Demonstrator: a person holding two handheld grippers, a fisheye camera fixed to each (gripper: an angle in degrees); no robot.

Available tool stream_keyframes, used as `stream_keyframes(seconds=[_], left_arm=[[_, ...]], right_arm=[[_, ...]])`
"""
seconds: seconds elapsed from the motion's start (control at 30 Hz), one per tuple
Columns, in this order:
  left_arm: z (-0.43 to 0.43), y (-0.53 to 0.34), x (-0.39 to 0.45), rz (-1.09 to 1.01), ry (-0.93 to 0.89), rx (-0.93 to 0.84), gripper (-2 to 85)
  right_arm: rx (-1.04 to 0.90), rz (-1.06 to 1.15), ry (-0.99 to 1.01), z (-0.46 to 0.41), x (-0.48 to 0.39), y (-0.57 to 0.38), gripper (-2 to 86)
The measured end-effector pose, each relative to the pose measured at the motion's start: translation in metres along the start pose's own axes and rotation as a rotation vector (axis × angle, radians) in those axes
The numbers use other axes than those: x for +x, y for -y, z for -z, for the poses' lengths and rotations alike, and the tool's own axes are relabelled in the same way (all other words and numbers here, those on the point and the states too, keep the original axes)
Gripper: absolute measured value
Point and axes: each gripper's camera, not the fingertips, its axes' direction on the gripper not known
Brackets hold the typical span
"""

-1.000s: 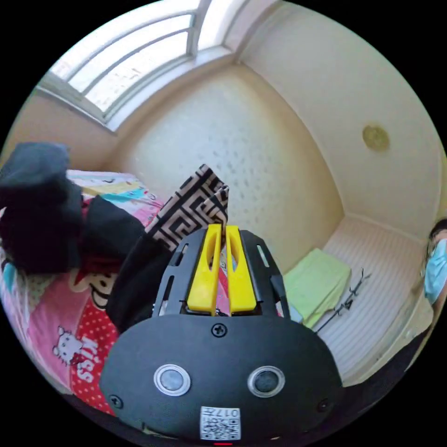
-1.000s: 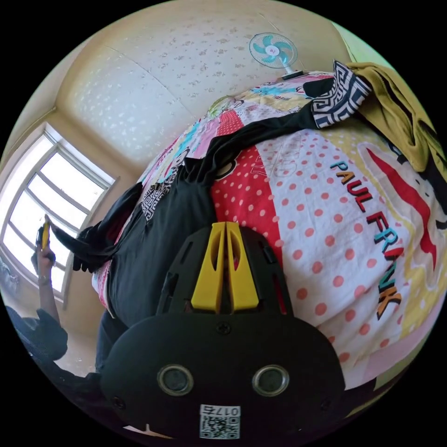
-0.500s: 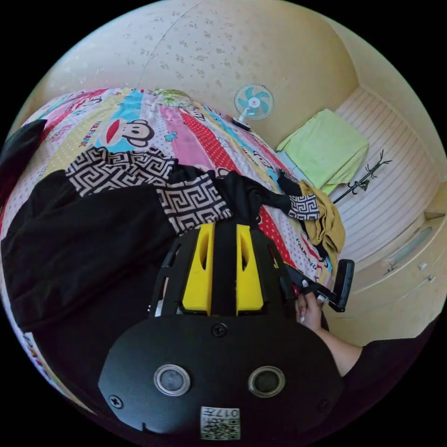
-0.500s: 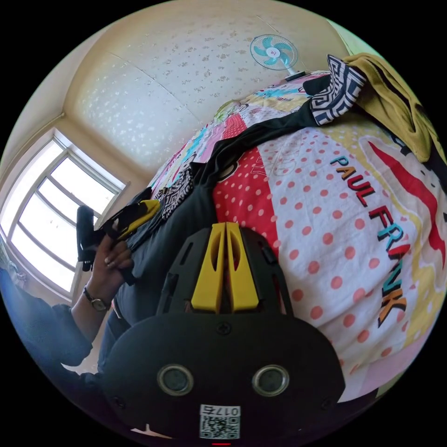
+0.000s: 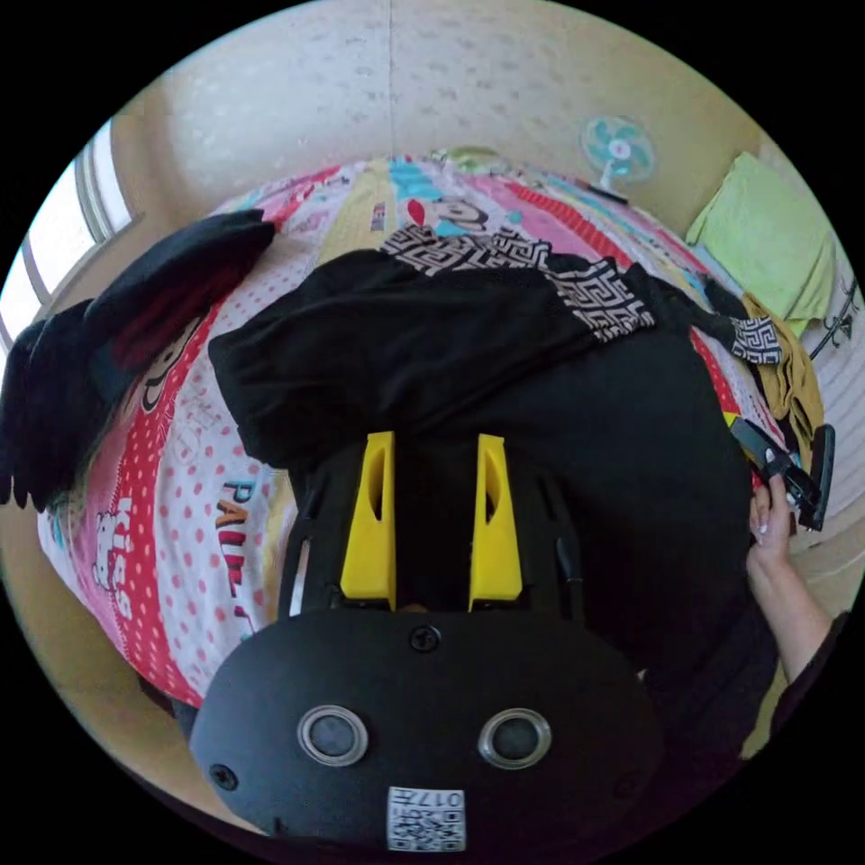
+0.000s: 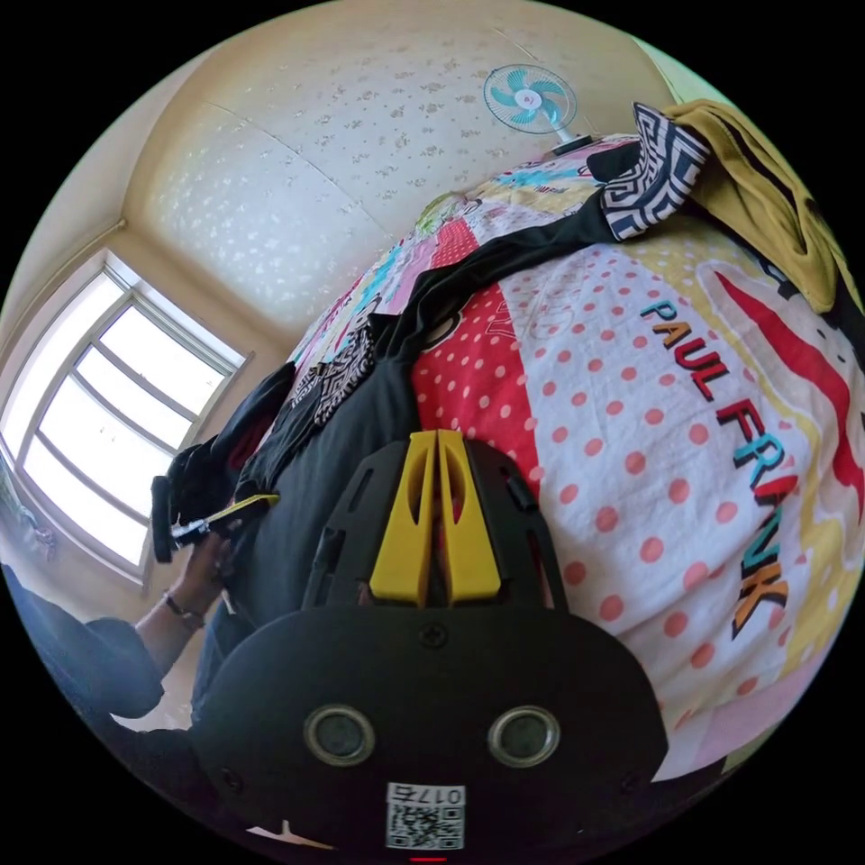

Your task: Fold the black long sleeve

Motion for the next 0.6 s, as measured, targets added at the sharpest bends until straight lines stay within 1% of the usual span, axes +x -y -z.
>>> stream_keyframes(seconds=[0.03,0.1,0.27,0.4,0.5,0.57,0.6], left_arm=[[-0.001,-0.002,0.001,-0.001,0.003,0.010,13.3],[-0.011,0.002,0.000,0.006,-0.006,-0.023,13.3],[-0.025,-0.004,-0.001,-0.006,0.002,0.008,13.2],[-0.037,-0.008,-0.009,-0.004,-0.029,0.028,13.1],[-0.044,-0.008,-0.010,-0.017,-0.015,0.031,12.8],[-0.048,-0.008,-0.009,-0.028,0.006,0.036,12.7],[-0.051,-0.008,-0.010,-0.032,0.012,0.039,12.8]], right_arm=[[-0.001,-0.002,0.004,0.000,-0.001,0.001,0.2],[-0.003,-0.007,0.013,-0.001,-0.001,0.002,0.2],[-0.014,-0.021,0.039,-0.005,-0.005,0.005,0.5],[-0.008,-0.054,0.105,-0.006,-0.007,0.004,1.3],[-0.023,-0.080,0.146,-0.005,-0.008,0.004,3.0],[-0.035,-0.075,0.120,0.000,-0.014,0.009,4.9],[0.003,-0.073,0.077,0.010,-0.018,0.013,6.1]])
